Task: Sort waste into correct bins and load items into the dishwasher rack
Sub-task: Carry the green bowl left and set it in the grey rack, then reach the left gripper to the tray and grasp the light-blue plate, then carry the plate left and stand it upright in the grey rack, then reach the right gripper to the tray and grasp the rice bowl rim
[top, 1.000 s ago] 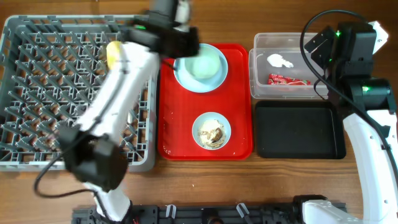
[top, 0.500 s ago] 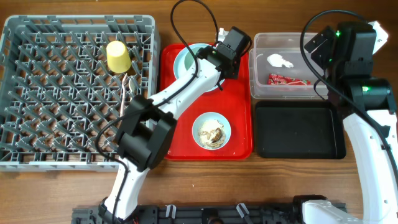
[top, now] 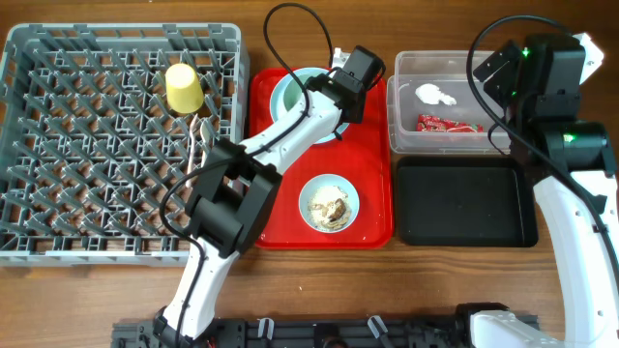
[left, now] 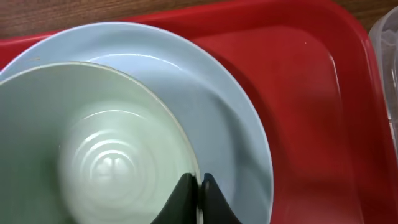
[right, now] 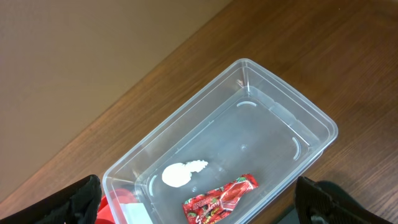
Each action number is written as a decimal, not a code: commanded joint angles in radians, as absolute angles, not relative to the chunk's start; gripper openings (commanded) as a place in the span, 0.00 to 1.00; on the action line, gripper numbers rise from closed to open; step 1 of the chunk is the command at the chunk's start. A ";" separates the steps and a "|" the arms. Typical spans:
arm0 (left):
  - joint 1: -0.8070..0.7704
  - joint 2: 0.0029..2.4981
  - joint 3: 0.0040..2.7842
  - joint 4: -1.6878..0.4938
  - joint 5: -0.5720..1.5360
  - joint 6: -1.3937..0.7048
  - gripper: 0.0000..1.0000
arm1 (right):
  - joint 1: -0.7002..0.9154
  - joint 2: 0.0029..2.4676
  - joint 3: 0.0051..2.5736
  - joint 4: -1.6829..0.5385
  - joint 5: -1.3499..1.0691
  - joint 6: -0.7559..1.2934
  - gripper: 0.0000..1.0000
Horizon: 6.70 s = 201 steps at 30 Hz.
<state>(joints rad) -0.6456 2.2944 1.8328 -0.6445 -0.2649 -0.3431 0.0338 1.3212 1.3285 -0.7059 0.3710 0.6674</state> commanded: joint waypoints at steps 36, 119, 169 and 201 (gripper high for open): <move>0.424 2.045 1.508 -1.218 1.046 0.246 0.17 | 0.033 1.330 1.324 -0.704 0.383 0.655 1.00; -0.008 1.894 1.715 -0.481 -0.962 0.485 0.04 | 0.033 1.332 1.324 -0.704 0.383 0.655 1.00; -0.332 1.822 1.698 -0.881 -0.677 -0.024 0.90 | 0.033 1.332 1.324 -0.704 0.383 0.656 1.00; 0.504 1.371 1.779 -1.135 0.212 -0.424 1.00 | 0.538 1.568 1.271 -0.994 -0.261 0.527 1.00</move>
